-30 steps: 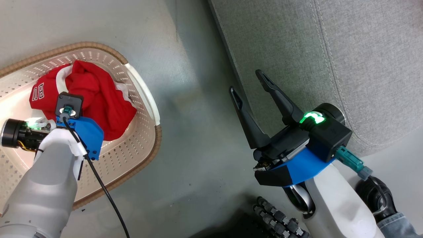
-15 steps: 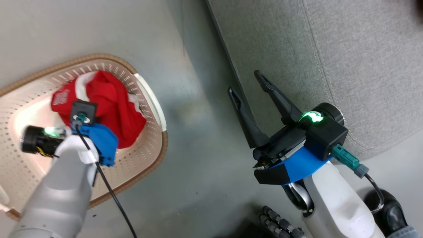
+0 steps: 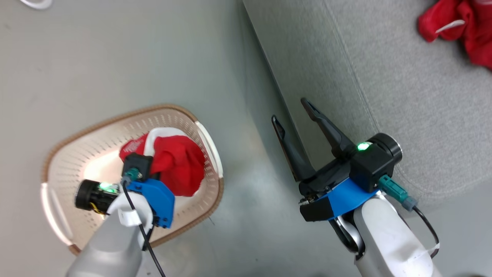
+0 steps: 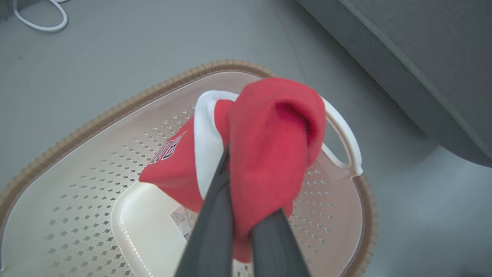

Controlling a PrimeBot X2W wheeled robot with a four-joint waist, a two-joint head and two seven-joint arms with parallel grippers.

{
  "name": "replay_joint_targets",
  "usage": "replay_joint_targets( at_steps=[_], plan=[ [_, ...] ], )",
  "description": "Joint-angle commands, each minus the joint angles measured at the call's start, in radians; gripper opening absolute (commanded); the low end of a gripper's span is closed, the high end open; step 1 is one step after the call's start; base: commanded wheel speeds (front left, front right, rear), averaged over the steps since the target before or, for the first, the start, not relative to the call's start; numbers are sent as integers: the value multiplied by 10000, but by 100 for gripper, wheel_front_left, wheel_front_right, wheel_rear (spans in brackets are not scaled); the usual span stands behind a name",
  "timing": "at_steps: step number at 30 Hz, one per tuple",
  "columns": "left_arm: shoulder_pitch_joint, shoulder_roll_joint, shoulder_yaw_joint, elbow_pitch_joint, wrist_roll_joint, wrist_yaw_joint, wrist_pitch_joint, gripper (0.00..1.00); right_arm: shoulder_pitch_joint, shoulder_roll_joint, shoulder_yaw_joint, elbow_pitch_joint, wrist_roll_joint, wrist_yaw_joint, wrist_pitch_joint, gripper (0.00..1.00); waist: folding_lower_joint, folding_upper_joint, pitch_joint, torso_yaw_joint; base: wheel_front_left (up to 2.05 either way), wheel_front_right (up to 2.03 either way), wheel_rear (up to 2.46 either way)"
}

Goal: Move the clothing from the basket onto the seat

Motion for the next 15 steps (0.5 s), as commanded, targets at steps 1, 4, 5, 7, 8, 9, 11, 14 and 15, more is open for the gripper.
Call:
replay_joint_targets(
  at_steps=[1,4,5,7,8,9,11,14,15],
  plan=[
    [126,-63,23,-186,-21,-68,-59,0,178,4,-41,44,-77,1,10,100,1,-1,-792,457,0,0,0],
    [630,-133,73,-791,79,-163,-56,0,454,3,-106,209,-124,1,109,100,1,-1,-1492,721,0,0,0],
    [820,-172,74,-947,115,-183,-55,0,566,1,-153,250,-149,1,139,100,1,-1,-1730,828,0,0,0],
    [1145,-242,78,-1223,154,-256,-60,0,854,1,-201,324,-159,1,257,100,1,-1,-2223,1019,0,0,0],
    [1281,-263,63,-1357,220,-297,-61,0,993,1,-225,373,-180,1,298,100,1,-1,-2492,1109,0,0,0],
    [1434,-272,71,-1477,221,-330,-60,0,1120,1,-221,394,-186,1,353,100,1,-1,-2721,1172,0,0,0],
    [1734,-283,45,-1696,306,-395,-60,0,1385,0,-260,447,-193,1,443,100,1,-1,-3218,1302,0,0,0],
    [2060,-291,36,-2042,414,-506,-61,0,1786,-1,-347,440,-161,1,575,100,1,-1,-3900,1491,0,0,0],
    [2139,-295,57,-2171,442,-535,-61,0,1911,-3,-362,404,-152,1,625,100,1,-1,-4078,1548,0,0,0]
  ],
)
